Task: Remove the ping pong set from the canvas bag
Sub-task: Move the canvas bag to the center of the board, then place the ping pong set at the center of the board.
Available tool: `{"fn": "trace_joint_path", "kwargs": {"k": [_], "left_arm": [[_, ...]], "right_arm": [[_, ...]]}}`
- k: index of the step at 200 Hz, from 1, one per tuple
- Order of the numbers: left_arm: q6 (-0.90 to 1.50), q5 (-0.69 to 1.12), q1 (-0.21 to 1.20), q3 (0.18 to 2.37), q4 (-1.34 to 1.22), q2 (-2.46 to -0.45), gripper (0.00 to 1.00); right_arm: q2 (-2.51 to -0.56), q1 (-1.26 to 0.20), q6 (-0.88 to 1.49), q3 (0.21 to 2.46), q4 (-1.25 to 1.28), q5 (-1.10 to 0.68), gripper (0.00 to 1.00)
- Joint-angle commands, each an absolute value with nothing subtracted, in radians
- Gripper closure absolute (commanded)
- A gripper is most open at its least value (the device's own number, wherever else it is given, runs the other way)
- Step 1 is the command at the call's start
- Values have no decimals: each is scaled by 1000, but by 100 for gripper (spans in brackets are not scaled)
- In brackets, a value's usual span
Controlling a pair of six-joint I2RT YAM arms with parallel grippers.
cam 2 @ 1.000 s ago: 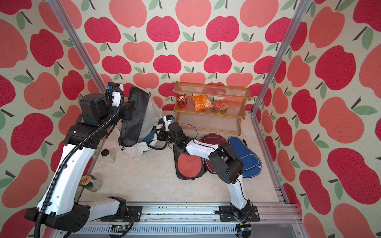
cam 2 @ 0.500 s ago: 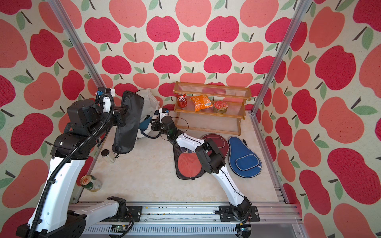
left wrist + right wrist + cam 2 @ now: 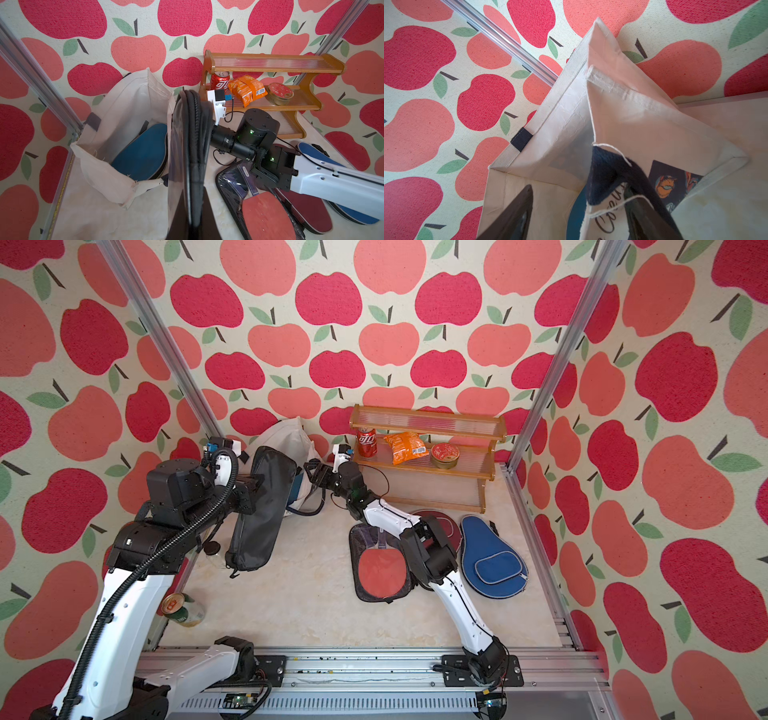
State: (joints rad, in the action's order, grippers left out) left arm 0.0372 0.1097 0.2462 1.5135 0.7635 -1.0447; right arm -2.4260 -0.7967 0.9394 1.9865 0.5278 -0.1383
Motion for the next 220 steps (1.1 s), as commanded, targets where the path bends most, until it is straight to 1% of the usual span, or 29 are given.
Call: {"fn": "trace_joint_path", "kwargs": {"k": [1,24,67,104,148,195,220], "left_arm": [[45,161,243,1506,740,-995,100],[29,182,245,1478,761,-973,100],[20,173,269,1384,781,-956,100],[19,125,314,1308,777,-954,100],[-46,64,375,1264,790,-983,100],[-122,-34,463,1237,798,-1039,100],[-151,-121,523,1220,790,-1080,100]], "right_arm": [[-2428,-793,974,2034,573,-186,26],[-2396,-790,966,2017,554,-208,24],[-2326,-782,991,1920,535,-187,23],[-2305,-773,1011,1891,505,-183,23],[-2231,-773,978,1813,501,-177,23],[-2080,-773,901,1635,504,-138,23],[-1967,-776,871,1502,544,-90,24]]}}
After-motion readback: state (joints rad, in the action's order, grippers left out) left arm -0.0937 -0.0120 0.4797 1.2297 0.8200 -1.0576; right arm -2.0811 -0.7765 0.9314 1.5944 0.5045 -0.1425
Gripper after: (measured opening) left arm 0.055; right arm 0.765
